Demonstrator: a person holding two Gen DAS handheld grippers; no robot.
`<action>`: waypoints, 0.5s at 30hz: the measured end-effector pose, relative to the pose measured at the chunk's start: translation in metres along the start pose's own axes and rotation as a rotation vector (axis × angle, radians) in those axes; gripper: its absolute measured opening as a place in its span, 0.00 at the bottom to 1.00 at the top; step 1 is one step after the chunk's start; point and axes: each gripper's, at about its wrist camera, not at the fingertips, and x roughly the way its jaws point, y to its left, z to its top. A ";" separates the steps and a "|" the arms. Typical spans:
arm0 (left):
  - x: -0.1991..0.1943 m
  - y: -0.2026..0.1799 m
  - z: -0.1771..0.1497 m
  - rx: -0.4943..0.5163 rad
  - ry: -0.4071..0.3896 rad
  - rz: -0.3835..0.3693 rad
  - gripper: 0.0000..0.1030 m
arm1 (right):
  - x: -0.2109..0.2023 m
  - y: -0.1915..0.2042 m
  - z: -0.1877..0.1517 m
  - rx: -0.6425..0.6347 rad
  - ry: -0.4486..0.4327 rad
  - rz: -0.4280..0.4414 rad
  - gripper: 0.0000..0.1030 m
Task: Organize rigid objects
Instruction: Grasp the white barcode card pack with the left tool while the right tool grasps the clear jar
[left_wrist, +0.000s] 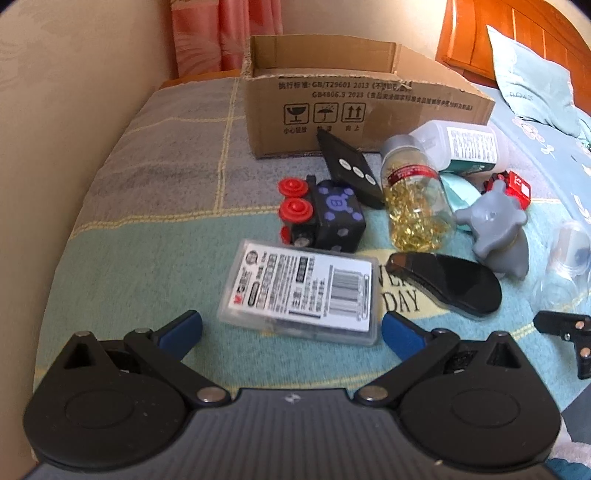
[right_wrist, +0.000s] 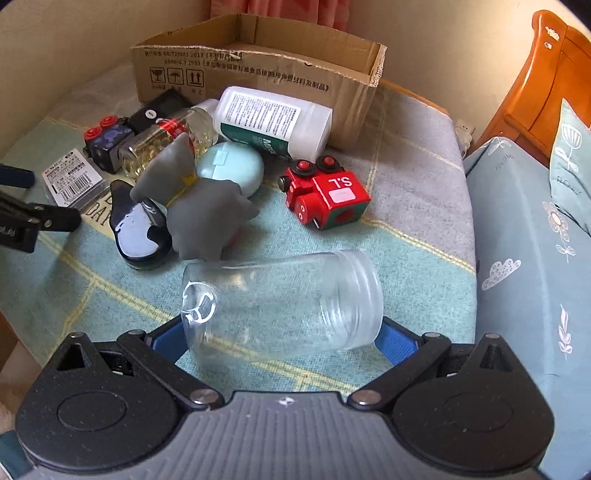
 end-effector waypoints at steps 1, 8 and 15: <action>0.001 0.000 0.001 0.005 0.003 -0.004 1.00 | 0.000 -0.001 0.000 0.003 0.002 0.007 1.00; 0.005 0.005 0.007 0.043 0.001 -0.031 1.00 | 0.006 -0.016 -0.005 0.108 0.013 0.076 1.00; 0.013 0.001 0.020 0.056 0.001 -0.034 1.00 | 0.006 -0.015 -0.007 0.114 0.005 0.073 1.00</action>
